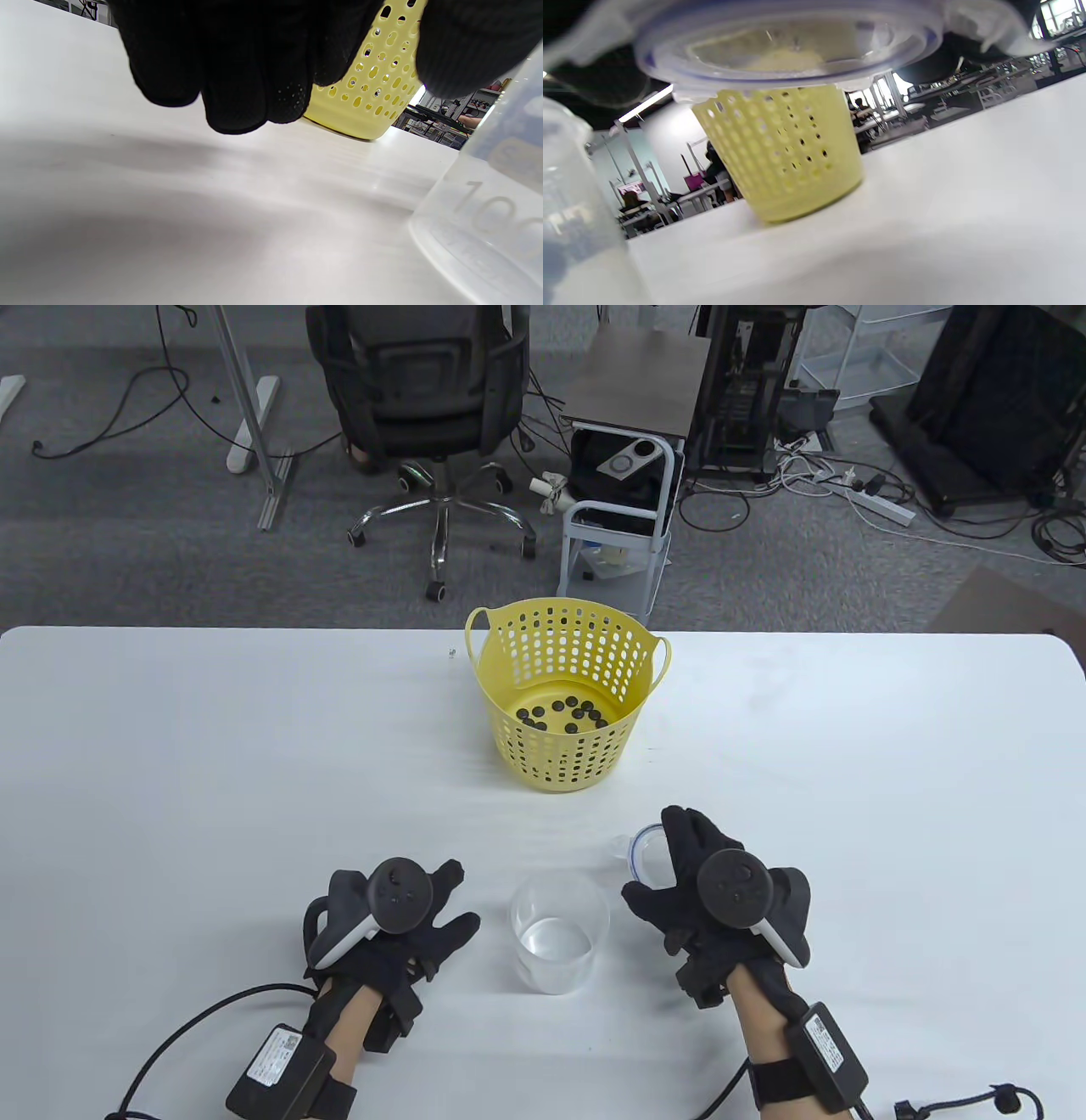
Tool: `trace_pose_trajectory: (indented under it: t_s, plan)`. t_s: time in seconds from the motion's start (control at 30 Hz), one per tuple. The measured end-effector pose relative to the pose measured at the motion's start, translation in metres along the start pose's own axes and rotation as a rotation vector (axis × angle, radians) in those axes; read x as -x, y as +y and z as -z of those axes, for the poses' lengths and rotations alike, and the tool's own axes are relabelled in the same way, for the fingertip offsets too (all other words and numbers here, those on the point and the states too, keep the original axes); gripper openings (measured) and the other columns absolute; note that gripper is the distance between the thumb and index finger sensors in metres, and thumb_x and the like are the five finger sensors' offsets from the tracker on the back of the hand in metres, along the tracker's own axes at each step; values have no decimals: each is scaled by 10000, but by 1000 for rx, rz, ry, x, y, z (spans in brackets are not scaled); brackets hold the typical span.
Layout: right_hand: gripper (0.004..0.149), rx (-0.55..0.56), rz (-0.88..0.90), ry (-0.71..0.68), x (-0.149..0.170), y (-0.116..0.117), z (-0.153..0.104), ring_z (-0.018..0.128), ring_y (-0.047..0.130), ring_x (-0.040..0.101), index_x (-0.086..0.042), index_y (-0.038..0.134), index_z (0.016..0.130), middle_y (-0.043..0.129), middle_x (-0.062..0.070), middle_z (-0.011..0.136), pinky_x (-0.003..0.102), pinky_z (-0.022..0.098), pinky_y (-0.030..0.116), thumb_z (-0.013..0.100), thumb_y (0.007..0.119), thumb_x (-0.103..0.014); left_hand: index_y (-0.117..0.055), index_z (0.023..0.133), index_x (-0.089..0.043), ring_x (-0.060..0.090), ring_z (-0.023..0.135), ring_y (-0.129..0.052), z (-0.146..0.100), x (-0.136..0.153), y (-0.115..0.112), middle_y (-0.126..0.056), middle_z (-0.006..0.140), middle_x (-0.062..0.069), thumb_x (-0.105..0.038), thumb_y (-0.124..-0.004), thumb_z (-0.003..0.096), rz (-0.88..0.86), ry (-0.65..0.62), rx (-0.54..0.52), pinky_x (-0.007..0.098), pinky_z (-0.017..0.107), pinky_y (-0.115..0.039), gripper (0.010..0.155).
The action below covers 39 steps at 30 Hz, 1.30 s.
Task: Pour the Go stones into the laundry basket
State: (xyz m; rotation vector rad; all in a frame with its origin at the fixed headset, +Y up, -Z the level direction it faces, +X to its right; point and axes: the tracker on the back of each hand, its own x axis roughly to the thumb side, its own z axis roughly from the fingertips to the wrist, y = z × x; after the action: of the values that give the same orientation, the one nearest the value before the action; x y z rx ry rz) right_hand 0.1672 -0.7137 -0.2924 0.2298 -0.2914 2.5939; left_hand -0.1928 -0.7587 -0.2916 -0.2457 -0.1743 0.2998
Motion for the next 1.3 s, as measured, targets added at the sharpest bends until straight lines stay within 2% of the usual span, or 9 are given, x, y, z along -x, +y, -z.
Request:
trace_pose_trajectory:
  t_s: [0.2,0.33,0.5,0.9,1.1,1.17,1.3]
  plan:
    - [904,87,78,-149,-42,-13,-15,771,820,615,-190,715,981,705,195,1047,681,534,725,316,913,-771,-624,1061,-351,255,837,-969,1,-2,0,-837,1046,-30,-697,-820,417,5,-3,7,465,597,-820,756]
    - [886,88,72,-248,-71,-4,-24,765,830,610,-196,746,960,729,195,1035,677,530,732,310,913,-776,-629,1060,-347,254,836,-970,1,-3,0,-840,1043,-29,-697,-819,418,9,-5,10,466,597,-820,756]
    - [877,53,-25,-331,-95,11,-30,761,840,608,-199,763,948,749,191,1026,677,526,740,306,916,-775,-631,1059,-348,257,837,-969,1,-2,1,-841,1043,-29,-698,-818,419,5,-2,4,466,596,-821,753]
    - [888,1,-128,-369,-103,29,-35,762,841,587,-203,765,948,755,162,1027,665,534,736,303,890,-800,-641,1055,-350,256,835,-971,1,-1,2,-845,1040,-29,-699,-814,419,-1,1,2,466,595,-821,746]
    - [895,16,-149,-373,-102,32,-37,778,818,580,-209,760,953,738,149,1037,656,544,726,304,856,-818,-645,1052,-355,256,846,-963,1,0,3,-838,1045,-31,-700,-812,420,-6,-1,-15,467,602,-816,739]
    - [898,18,-136,-380,-101,31,-38,794,812,590,-218,733,971,721,153,1051,659,549,726,319,818,-830,-648,1049,-358,257,867,-944,0,1,7,-811,1064,-32,-699,-804,422,-16,-6,-52,473,617,-803,731]
    - [870,32,-20,-323,-93,23,-36,839,753,615,-214,697,994,685,176,1068,669,568,700,369,722,-818,-677,1030,-365,262,893,-914,-8,5,19,-769,1087,-30,-688,-774,433,-143,-27,-226,497,639,-775,686]
